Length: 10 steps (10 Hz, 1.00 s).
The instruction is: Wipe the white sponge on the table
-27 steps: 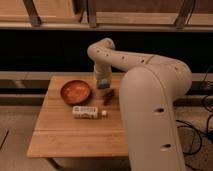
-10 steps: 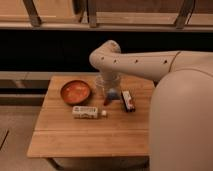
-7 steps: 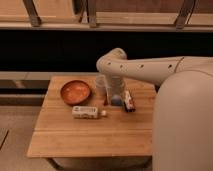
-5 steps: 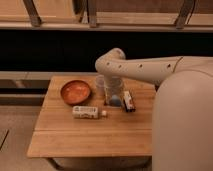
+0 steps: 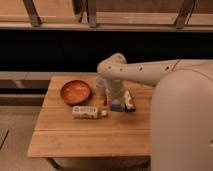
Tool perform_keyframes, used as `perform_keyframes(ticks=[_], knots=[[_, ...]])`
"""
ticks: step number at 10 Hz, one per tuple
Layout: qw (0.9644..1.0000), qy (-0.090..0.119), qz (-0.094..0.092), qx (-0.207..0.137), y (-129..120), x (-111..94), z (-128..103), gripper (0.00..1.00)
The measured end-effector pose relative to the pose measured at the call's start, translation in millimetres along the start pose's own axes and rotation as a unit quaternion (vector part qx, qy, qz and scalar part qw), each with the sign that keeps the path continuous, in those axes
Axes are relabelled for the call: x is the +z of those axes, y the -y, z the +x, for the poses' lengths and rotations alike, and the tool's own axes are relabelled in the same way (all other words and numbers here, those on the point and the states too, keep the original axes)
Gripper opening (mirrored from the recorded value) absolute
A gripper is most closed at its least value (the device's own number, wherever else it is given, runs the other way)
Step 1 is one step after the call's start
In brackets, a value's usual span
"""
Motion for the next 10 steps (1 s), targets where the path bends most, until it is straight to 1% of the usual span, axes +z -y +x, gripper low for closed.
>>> perform_keyframes(ticks=[1,3,6,9,10], knots=[[0.9996,-0.027,-0.006,0.009,2,23,8,0.00],[0.9986,-0.052,-0.013,0.008,2,48,8,0.00],[0.9978,-0.060,-0.027,-0.010,-5,70,-8,0.00],[0.9971,-0.064,-0.032,-0.027,-11,87,-21,0.00],[0.9970,-0.064,-0.031,-0.032,-12,90,-25,0.00]])
